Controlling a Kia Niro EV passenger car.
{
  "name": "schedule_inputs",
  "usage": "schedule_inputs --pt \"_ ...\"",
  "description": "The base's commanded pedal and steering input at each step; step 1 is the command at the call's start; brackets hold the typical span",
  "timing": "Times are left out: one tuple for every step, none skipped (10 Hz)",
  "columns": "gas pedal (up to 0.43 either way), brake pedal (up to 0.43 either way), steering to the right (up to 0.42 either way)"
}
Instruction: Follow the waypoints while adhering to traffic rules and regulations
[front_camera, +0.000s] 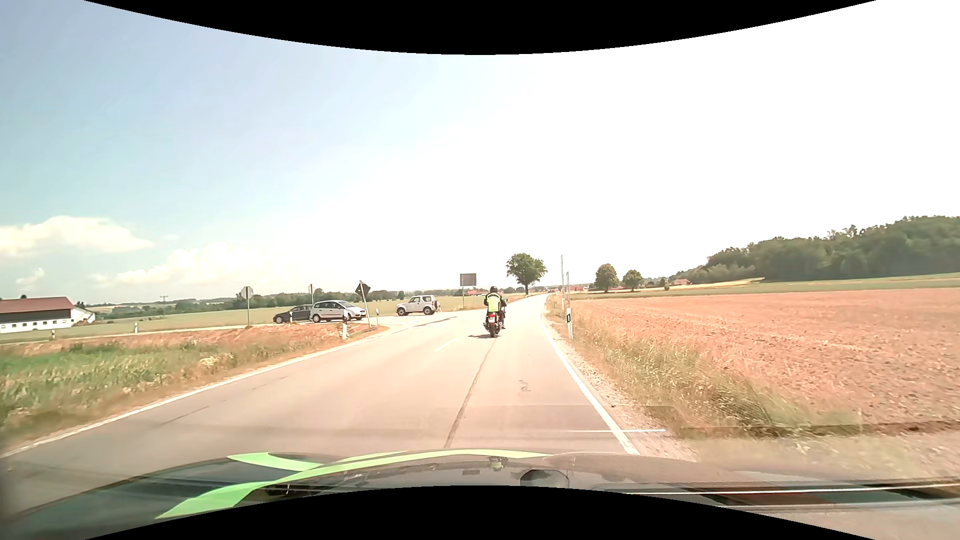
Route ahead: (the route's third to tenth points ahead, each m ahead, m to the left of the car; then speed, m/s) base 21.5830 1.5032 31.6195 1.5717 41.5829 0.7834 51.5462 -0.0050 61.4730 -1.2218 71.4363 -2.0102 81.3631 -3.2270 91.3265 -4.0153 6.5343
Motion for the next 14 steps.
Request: schedule_inputs --pt "0.209 0.000 0.007" --pt "0.228 0.000 0.007" --pt "0.228 0.000 0.007" --pt "0.228 0.000 0.007" --pt "0.240 0.000 0.007" --pt "0.248 0.000 0.007" --pt "0.268 0.000 0.007" --pt "0.280 0.000 0.007" --pt "0.299 0.000 0.007" --pt "0.331 0.000 0.007" --pt "0.358 0.000 0.007" --pt "0.398 0.000 0.007" --pt "0.421 0.000 0.007" --pt "0.449 0.000 0.007"
